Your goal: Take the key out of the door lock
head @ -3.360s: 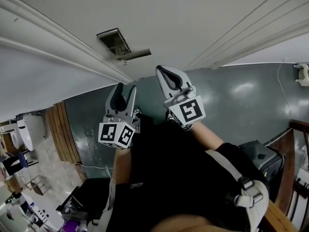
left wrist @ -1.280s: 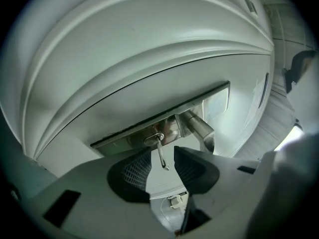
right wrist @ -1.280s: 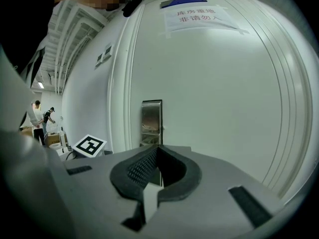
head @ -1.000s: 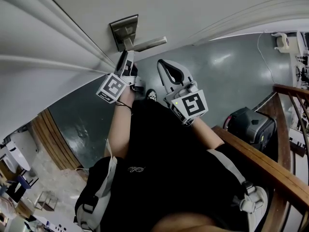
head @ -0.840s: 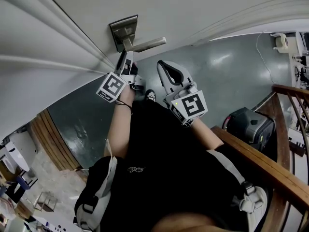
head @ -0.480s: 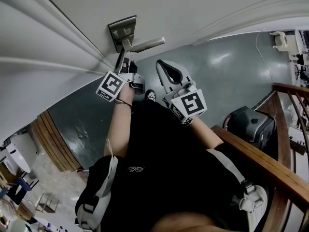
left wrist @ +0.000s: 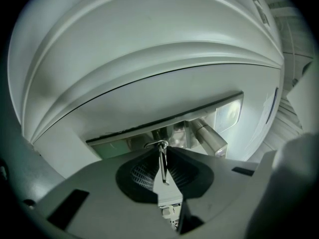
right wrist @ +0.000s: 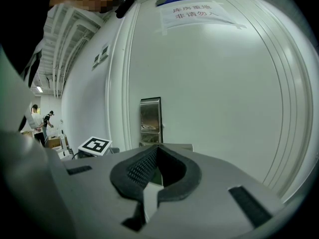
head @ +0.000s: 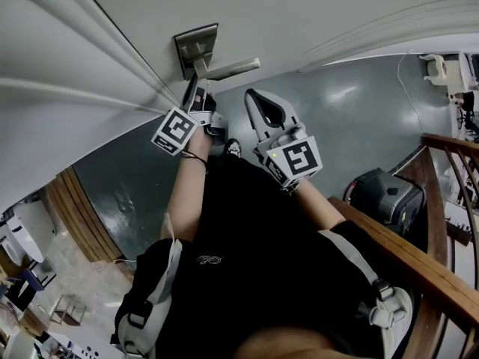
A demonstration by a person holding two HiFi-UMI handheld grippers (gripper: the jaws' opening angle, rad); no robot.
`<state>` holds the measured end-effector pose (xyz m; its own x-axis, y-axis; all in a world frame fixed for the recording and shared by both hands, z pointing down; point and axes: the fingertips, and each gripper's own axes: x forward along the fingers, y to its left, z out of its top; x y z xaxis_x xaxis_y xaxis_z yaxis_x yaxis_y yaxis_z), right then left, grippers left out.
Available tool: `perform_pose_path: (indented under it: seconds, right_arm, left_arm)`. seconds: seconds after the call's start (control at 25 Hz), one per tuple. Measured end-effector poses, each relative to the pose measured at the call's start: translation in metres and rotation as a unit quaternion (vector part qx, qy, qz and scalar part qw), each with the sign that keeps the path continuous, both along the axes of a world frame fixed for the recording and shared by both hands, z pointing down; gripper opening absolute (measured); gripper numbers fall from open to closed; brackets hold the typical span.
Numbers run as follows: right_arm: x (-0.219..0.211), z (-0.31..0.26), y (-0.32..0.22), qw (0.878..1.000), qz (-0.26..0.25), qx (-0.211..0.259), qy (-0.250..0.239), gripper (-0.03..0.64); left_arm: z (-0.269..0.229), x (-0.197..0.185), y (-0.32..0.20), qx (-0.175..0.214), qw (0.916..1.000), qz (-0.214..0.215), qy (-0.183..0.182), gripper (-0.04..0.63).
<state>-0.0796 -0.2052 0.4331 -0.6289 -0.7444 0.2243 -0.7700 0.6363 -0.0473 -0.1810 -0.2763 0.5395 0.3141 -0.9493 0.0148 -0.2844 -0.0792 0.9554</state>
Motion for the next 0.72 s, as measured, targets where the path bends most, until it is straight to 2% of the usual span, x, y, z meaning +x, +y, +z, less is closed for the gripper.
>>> perform_pose_path:
  seconds: [0.4,0.72]
  right_arm:
    - [0.0015,-0.0002,-0.0006,1.0,0.001,0.0,-0.001,0.008]
    - [0.0019,0.0012,0.0013,1.0,0.002,-0.002,-0.001,0.008]
  left_arm:
    - [0.0003,0.003,0.0008,0.002,0.9999,-0.003,0.016,0.051]
    - [0.0007,0.0017,0.0,0.004,0.9988,-0.01,0.048,0.04]
